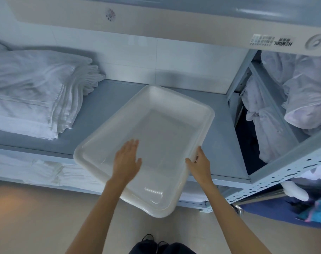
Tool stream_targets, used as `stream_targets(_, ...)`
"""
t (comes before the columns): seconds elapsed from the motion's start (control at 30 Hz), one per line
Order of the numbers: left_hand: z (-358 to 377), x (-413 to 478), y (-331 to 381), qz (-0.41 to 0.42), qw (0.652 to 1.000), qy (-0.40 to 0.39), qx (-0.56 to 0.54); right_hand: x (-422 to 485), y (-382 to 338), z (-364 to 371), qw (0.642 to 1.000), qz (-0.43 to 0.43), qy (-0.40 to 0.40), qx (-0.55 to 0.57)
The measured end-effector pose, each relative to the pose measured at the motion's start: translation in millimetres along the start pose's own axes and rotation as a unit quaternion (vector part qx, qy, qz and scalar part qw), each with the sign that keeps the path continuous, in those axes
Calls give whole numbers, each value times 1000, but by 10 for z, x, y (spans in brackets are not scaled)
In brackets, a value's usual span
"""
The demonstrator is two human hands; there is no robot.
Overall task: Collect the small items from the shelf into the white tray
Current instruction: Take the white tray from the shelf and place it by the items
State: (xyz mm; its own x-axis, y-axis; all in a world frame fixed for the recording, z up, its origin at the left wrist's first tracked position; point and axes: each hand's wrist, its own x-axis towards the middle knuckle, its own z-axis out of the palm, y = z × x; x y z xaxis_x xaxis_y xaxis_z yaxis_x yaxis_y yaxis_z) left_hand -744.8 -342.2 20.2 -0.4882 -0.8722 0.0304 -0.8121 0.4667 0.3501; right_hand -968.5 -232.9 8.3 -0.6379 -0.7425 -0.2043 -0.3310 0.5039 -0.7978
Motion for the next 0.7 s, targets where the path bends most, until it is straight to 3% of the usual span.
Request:
stream_targets(0.07,-86,79,-215,-39,999,4,29,54,17,-59,1000,6,10,3)
stream_targets(0.27,-93,135,-383,-47,994,24,95,268,107,-386,1000,7,-14,-14)
stream_targets(0.37,-44,136,-386,-91,992,11,88,349,191,-512,999,-4,-28,-34)
stream_targets(0.5,-14,182,-392,-143,989,-14,26,410,191,-523,999,-3,10,-52)
stream_targets(0.7,-35,275,-391,-208,978,-6,-29,528,228,-518,995,68,-28,-64)
